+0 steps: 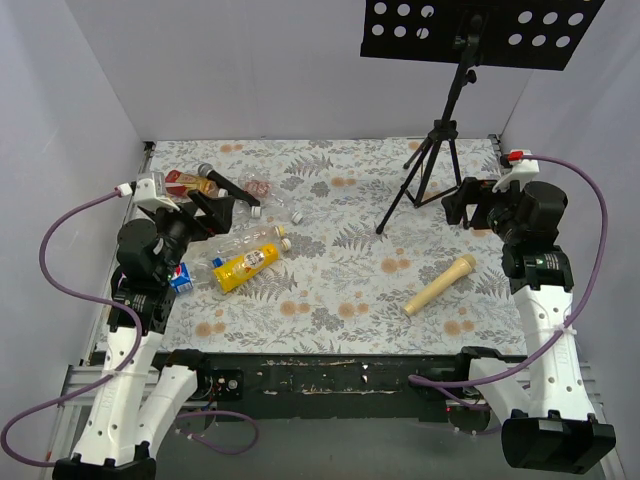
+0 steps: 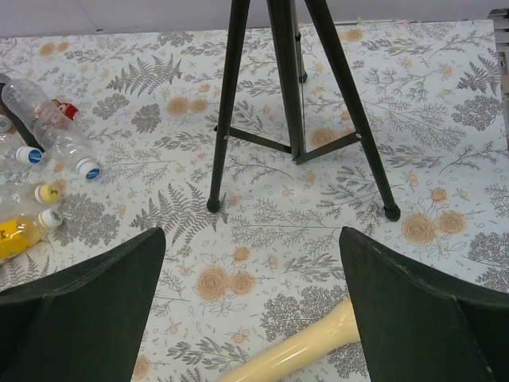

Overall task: Unscrew the bottle caps
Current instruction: Pick up the plastic bottle at the center of the board.

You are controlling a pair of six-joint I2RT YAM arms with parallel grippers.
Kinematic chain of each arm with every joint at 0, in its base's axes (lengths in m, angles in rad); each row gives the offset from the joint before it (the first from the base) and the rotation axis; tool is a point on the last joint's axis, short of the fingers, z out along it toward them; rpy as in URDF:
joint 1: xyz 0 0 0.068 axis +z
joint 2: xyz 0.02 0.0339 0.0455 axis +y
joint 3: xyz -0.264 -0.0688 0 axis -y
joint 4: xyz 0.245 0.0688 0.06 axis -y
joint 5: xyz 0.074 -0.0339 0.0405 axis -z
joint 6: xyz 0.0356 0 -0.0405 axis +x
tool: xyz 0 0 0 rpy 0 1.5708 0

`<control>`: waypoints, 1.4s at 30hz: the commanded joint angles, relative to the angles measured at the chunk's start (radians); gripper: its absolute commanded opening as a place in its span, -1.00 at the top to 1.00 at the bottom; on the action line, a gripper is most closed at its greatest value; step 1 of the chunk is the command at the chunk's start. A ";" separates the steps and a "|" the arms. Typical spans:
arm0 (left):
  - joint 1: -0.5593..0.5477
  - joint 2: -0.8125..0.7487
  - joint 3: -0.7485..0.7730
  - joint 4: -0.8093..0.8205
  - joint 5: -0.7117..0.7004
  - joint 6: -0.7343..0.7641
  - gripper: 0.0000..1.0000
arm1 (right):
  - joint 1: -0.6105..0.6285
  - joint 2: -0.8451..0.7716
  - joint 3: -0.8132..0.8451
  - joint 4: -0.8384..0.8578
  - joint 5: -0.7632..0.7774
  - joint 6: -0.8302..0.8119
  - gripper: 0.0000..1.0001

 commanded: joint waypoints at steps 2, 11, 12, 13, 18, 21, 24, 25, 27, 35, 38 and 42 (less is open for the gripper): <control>-0.006 0.045 0.048 -0.020 0.140 -0.003 -0.96 | 0.001 -0.014 0.003 0.016 -0.036 0.004 -0.96; -0.006 0.170 0.132 -0.166 0.280 0.031 -0.96 | 0.011 -0.066 -0.083 0.080 -0.327 -0.315 -0.97; -0.006 0.182 0.138 -0.174 0.294 0.033 -0.96 | 0.016 -0.061 -0.080 0.066 -0.356 -0.339 -0.97; -0.006 0.196 0.147 -0.186 0.300 0.030 -0.96 | 0.022 -0.055 -0.079 0.046 -0.391 -0.374 -0.97; -0.064 0.251 0.196 -0.267 0.270 0.044 -0.96 | 0.028 0.005 -0.092 -0.107 -0.741 -0.635 -0.96; -0.153 0.286 0.230 -0.321 0.179 0.057 -0.96 | 0.028 -0.001 -0.149 -0.075 -0.844 -0.637 -0.96; -0.273 0.328 0.250 -0.368 0.100 0.064 -0.96 | 0.028 -0.032 -0.210 0.000 -0.828 -0.639 -0.96; -0.311 0.341 0.259 -0.387 0.066 0.064 -0.96 | 0.028 -0.038 -0.227 0.014 -0.821 -0.634 -0.96; -0.374 0.372 0.278 -0.430 -0.031 0.059 -0.96 | 0.027 -0.047 -0.255 0.029 -0.832 -0.635 -0.96; -0.477 0.643 0.391 -0.554 -0.256 0.131 -0.96 | 0.016 -0.032 -0.345 0.092 -0.906 -0.666 -0.96; -0.479 0.733 0.411 -0.545 -0.298 0.209 -0.92 | 0.015 -0.011 -0.361 0.094 -0.913 -0.686 -0.96; -0.479 0.834 0.451 -0.553 -0.402 0.275 -0.86 | 0.011 0.000 -0.417 0.129 -0.921 -0.686 -0.96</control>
